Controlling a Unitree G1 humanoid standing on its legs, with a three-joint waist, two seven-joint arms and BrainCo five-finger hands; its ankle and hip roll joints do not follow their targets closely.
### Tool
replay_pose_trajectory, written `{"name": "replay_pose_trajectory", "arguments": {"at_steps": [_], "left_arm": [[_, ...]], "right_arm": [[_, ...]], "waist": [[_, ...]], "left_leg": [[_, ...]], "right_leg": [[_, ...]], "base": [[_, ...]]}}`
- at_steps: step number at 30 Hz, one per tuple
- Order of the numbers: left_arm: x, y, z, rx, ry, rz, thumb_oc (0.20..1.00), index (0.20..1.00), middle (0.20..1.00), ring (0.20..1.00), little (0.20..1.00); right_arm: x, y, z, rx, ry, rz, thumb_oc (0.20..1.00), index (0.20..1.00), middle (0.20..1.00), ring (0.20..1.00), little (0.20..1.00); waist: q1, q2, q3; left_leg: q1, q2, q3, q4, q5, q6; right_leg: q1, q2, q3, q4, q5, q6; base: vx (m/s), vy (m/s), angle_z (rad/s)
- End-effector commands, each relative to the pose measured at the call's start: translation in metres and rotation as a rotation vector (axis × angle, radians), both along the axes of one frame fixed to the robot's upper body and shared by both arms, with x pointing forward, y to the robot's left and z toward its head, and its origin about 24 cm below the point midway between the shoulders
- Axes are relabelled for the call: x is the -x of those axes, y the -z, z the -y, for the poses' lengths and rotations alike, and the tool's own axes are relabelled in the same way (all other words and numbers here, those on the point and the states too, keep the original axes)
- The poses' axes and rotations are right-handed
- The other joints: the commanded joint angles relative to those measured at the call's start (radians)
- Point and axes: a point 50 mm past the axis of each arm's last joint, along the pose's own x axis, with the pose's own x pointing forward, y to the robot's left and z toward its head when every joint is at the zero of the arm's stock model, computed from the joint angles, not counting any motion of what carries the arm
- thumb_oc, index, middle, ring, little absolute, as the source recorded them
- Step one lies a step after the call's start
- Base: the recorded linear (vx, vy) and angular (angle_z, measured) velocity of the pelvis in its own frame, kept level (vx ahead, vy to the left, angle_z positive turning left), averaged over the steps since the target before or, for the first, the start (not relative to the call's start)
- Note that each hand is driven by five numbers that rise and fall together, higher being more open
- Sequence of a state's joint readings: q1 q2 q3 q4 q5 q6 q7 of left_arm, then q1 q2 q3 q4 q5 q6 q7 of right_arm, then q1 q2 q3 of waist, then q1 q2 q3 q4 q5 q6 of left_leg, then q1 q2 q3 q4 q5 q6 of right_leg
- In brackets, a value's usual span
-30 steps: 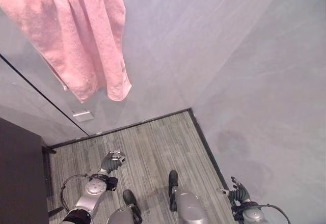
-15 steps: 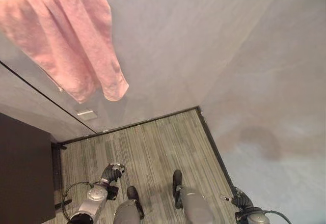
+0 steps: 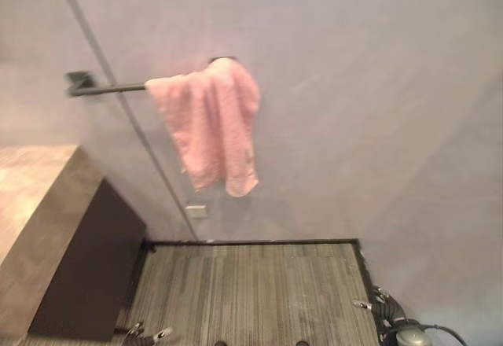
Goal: Put brush and paste in cup on sink, flatten towel.
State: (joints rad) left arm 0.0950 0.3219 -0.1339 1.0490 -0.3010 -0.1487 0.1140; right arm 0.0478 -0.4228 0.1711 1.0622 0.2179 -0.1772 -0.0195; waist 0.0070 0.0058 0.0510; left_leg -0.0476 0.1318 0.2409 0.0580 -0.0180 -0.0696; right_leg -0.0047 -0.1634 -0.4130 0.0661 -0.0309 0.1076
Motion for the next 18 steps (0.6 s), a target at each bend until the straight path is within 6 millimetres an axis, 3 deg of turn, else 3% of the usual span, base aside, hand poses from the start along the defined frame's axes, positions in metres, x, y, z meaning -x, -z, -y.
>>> {"name": "replay_pose_trajectory", "arguments": {"at_steps": [1, 5, 7, 10, 12, 14, 18], "left_arm": [[-0.032, -0.018, -0.02, -0.092, 0.012, 0.105, 1.0, 1.0, 1.0, 1.0, 1.0], [-0.032, -0.019, -0.022, -0.097, 0.009, 0.11, 1.0, 1.0, 1.0, 1.0, 1.0], [-0.036, -0.022, -0.023, -0.11, 0.032, 0.116, 1.0, 1.0, 1.0, 1.0, 1.0], [-0.041, -0.024, -0.023, -0.117, 0.063, 0.126, 1.0, 1.0, 1.0, 1.0, 1.0], [-0.044, -0.026, -0.021, -0.122, 0.091, 0.131, 1.0, 1.0, 1.0, 1.0, 1.0], [-0.048, -0.026, -0.019, -0.121, 0.122, 0.129, 1.0, 1.0, 1.0, 1.0, 1.0], [-0.056, -0.029, -0.014, -0.109, 0.154, 0.155, 1.0, 1.0, 1.0, 1.0, 1.0]], "right_arm": [[-0.009, -0.004, -0.002, 0.012, -0.011, 0.039, 1.0, 1.0, 1.0, 1.0, 1.0], [-0.014, -0.003, -0.006, 0.005, -0.009, 0.049, 1.0, 1.0, 1.0, 1.0, 1.0], [-0.02, -0.004, -0.012, -0.005, -0.036, 0.062, 1.0, 1.0, 1.0, 1.0, 1.0], [-0.022, -0.003, -0.017, -0.009, -0.059, 0.066, 1.0, 1.0, 1.0, 1.0, 1.0], [-0.022, -0.003, -0.02, -0.015, -0.056, 0.066, 1.0, 1.0, 1.0, 1.0, 1.0], [-0.018, -0.001, -0.019, -0.024, -0.035, 0.06, 1.0, 1.0, 1.0, 1.0, 1.0], [-0.01, 0.003, -0.021, -0.044, -0.018, 0.049, 1.0, 1.0, 1.0, 1.0, 1.0]], "waist": [[-0.067, -0.057, 0.027], [-0.068, -0.057, 0.015], [-0.07, -0.06, 0.018], [-0.078, -0.057, 0.034], [-0.085, -0.049, 0.047], [-0.111, -0.045, 0.047], [-0.132, -0.037, 0.051]], "left_leg": [[-0.055, -0.016, -0.01, 0.027, 0.054, -0.005], [-0.026, -0.056, 0.006, 0.016, 0.025, 0.026], [0.002, -0.088, 0.015, -0.015, 0.018, 0.051], [0.021, -0.102, 0.009, -0.038, 0.021, 0.067], [0.03, -0.104, 0.005, -0.05, 0.026, 0.072], [0.036, -0.113, -0.017, -0.063, 0.027, 0.077], [0.048, -0.123, -0.024, -0.075, 0.021, 0.083]], "right_leg": [[0.049, -0.041, 0.133, 0.024, 0.018, 0.046], [0.033, -0.092, 0.164, 0.059, 0.088, 0.076], [0.003, -0.129, 0.192, 0.114, 0.165, 0.093], [-0.034, -0.139, 0.218, 0.188, 0.219, 0.096], [-0.058, -0.114, 0.237, 0.236, 0.193, 0.083], [-0.084, -0.025, 0.319, 0.256, 0.134, 0.068], [-0.166, 0.11, 0.324, 0.274, 0.036, 0.023]], "base": [[0.07, 0.223, -0.21], [0.05, 0.226, -0.18], [0.04, 0.277, 0.01], [0.02, 0.208, -0.12], [0.02, 0.165, -0.02], [0.08, 0.127, 0.13], [0.08, 0.095, 0.32]]}}
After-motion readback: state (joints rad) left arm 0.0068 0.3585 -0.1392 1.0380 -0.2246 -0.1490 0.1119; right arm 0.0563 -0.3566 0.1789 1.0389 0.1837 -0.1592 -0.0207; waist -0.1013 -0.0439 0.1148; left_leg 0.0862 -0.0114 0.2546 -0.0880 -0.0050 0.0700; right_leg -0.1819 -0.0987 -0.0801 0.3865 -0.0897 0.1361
